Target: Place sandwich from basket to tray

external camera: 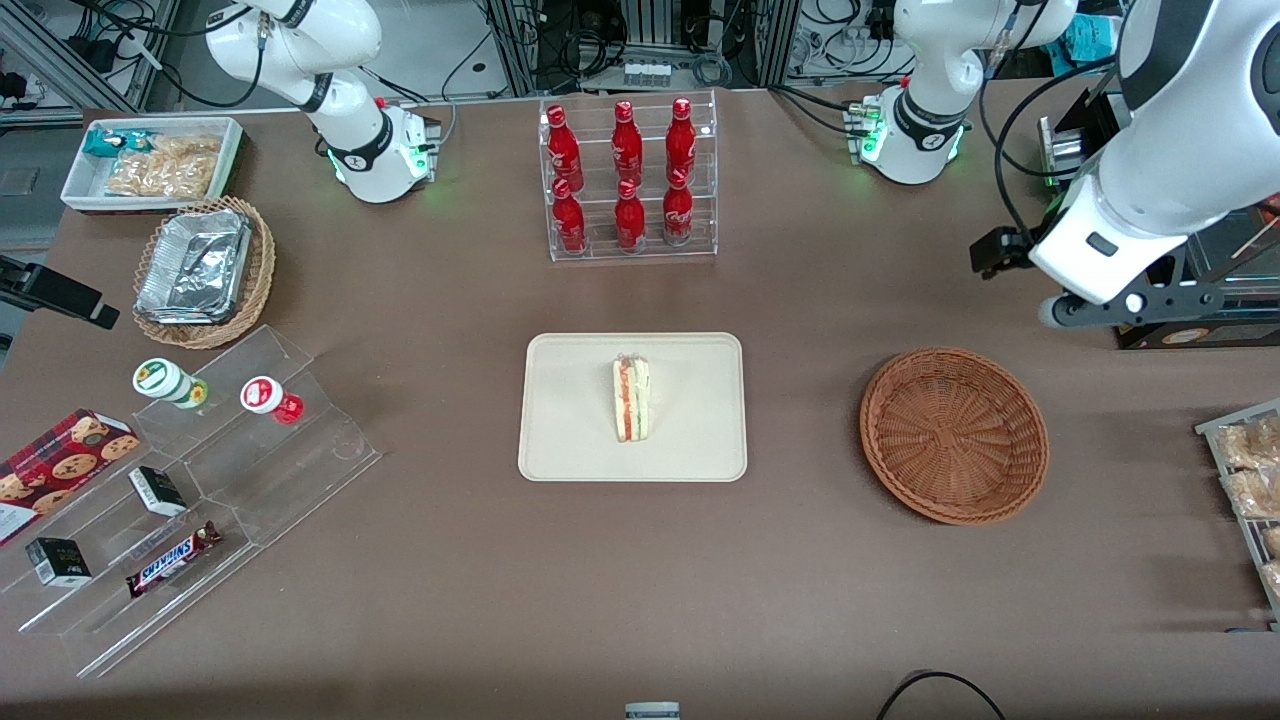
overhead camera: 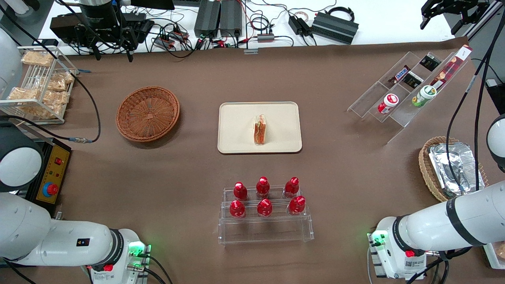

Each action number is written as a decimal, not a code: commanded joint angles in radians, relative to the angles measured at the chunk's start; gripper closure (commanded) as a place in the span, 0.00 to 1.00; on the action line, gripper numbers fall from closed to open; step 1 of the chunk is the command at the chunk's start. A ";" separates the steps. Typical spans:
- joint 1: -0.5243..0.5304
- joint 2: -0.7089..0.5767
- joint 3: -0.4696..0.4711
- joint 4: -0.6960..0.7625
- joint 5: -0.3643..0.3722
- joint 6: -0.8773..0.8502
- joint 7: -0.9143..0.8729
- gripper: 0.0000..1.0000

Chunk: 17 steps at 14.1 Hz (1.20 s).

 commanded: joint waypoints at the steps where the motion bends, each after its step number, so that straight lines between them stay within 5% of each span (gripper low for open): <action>1: 0.093 -0.159 -0.043 -0.206 -0.041 0.107 -0.012 0.00; 7: 0.171 -0.138 -0.068 -0.153 -0.095 0.129 -0.003 0.00; 10: 0.312 -0.140 -0.210 -0.148 -0.108 0.126 0.022 0.00; 17: 0.197 -0.134 -0.128 -0.124 -0.103 0.106 0.017 0.00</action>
